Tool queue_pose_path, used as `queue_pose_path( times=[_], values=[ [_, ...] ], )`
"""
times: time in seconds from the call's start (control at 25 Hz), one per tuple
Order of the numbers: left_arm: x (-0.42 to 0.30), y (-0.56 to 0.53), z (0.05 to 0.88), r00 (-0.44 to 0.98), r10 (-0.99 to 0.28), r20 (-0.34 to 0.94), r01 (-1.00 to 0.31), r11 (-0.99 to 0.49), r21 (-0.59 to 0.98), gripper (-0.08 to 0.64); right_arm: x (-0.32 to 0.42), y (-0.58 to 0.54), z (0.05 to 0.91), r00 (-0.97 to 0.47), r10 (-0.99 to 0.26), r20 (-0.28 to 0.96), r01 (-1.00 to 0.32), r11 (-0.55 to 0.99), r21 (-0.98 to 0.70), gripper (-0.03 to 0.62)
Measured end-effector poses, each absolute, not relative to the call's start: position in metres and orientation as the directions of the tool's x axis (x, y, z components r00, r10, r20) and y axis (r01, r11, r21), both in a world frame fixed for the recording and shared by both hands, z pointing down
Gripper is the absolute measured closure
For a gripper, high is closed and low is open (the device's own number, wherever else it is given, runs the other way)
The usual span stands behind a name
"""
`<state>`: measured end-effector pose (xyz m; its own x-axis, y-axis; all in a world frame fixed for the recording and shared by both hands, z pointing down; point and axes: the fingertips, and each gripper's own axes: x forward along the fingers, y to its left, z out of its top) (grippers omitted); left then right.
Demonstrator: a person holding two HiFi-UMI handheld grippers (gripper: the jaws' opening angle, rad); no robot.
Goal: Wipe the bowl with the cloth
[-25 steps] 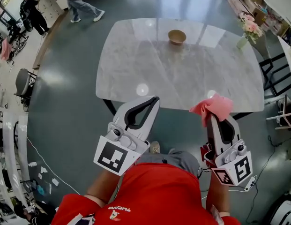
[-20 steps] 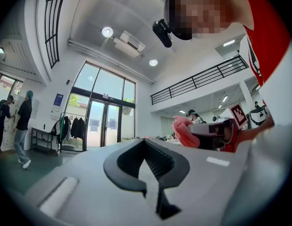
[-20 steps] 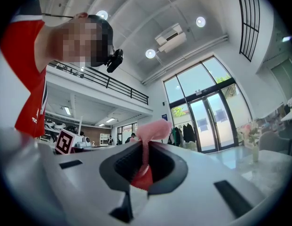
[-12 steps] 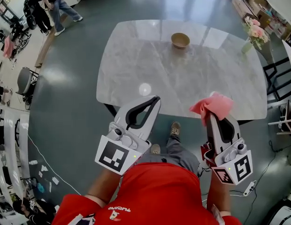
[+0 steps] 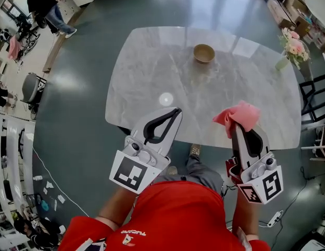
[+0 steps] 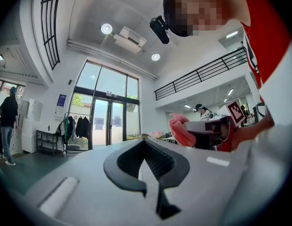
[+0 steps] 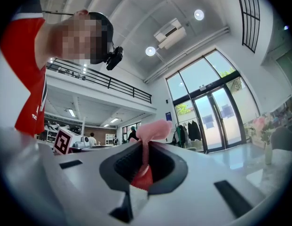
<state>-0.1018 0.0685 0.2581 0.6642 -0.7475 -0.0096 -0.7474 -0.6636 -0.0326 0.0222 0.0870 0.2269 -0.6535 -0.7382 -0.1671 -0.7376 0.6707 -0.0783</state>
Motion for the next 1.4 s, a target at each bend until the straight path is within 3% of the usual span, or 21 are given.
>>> queue_pose_path(
  times=[0.88, 1.4],
  values=[
    [-0.033, -0.087, 0.286, 0.628, -0.774, 0.085, -0.770, -0.633, -0.077, 0.554, 0.093, -0.078, 0.251, -0.690, -0.712, -0.130, -0.708, 0.702, -0.083, 0.573],
    [-0.018, -0.094, 0.303, 0.597, -0.789, 0.147, -0.779, -0.614, -0.127, 0.554, 0.096, -0.095, 0.263, -0.730, -0.675, -0.111, -0.671, 0.738, -0.071, 0.572]
  ],
)
